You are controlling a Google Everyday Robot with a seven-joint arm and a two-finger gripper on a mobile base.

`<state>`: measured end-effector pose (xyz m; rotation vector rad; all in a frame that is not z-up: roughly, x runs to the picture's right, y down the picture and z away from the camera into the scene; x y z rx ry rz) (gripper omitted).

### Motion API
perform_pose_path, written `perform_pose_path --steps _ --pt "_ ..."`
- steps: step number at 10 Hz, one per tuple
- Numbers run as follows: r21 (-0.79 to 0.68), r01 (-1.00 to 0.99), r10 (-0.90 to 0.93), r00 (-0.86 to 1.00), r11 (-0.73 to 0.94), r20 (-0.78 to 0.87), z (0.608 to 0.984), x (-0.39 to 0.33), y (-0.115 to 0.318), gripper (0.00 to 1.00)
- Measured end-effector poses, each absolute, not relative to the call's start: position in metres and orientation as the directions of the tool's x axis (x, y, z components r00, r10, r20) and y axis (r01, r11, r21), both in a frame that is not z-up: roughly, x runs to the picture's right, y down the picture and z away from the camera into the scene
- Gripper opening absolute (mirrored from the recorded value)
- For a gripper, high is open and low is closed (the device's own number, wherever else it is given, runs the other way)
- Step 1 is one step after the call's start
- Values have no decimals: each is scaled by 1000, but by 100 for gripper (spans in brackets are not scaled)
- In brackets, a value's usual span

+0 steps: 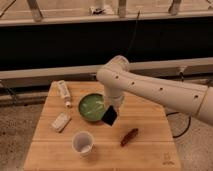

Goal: Place the eraser in the ceramic cup

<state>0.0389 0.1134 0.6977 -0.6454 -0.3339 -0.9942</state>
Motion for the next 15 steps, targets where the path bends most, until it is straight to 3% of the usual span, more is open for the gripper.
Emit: perform_pose_path --steps 15 --pt "-169 975 -778 216 142 590 657 -70 182 0"
